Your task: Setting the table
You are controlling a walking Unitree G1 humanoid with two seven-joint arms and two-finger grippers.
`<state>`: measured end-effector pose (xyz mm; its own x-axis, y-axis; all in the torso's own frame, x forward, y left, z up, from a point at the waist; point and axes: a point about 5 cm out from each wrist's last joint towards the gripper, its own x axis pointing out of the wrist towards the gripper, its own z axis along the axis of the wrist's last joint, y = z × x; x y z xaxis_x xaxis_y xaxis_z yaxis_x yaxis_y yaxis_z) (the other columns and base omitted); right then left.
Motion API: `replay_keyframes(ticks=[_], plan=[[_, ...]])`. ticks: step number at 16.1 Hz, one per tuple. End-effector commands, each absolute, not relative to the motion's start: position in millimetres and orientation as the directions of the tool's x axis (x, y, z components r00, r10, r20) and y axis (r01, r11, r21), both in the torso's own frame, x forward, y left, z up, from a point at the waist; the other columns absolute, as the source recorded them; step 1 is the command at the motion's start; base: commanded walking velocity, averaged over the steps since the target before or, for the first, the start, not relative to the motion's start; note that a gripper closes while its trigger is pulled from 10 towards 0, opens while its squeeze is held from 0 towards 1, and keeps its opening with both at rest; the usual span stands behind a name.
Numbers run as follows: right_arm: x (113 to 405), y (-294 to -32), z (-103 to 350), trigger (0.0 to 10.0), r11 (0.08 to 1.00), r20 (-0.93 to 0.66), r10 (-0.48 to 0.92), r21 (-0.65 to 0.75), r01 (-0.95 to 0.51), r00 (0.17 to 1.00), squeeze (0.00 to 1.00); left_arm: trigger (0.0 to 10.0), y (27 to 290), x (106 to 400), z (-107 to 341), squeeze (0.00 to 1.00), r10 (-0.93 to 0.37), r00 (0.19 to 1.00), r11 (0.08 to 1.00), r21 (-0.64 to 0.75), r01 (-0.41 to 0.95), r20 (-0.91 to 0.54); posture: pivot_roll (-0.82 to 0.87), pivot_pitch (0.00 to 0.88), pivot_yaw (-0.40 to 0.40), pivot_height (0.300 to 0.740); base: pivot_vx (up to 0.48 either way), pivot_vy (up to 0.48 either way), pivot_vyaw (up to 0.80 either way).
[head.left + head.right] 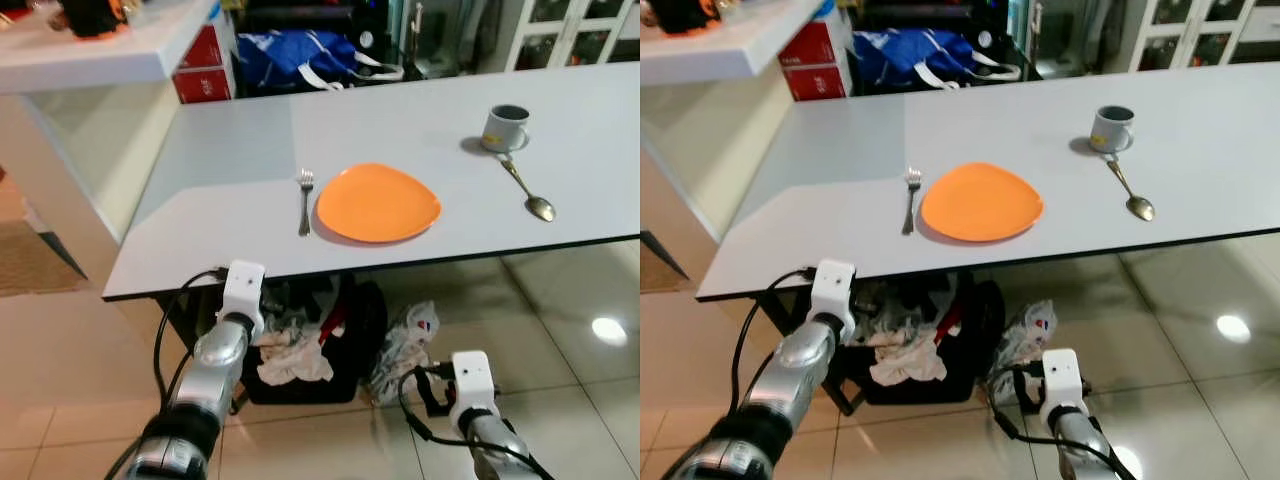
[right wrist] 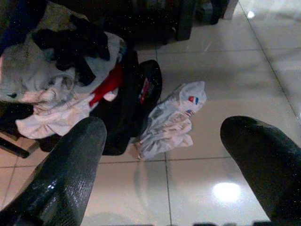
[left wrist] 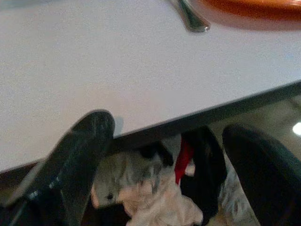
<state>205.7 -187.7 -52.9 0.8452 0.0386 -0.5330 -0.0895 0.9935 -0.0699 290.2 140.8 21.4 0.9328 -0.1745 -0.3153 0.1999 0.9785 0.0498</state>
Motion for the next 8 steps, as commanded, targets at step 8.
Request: replay_keyframes(ticks=[8], plan=[[211, -186, -47, 10.0, 0.991, -0.489, 0.047, -0.085, -0.101, 0.871, 0.0, 10.0, 135, 281, 19, 0.0, -0.213, 0.928, 0.973, 0.018, 0.229, -0.305, -0.16, 0.0, 0.039, 0.727, -0.185, 0.0, 0.0]])
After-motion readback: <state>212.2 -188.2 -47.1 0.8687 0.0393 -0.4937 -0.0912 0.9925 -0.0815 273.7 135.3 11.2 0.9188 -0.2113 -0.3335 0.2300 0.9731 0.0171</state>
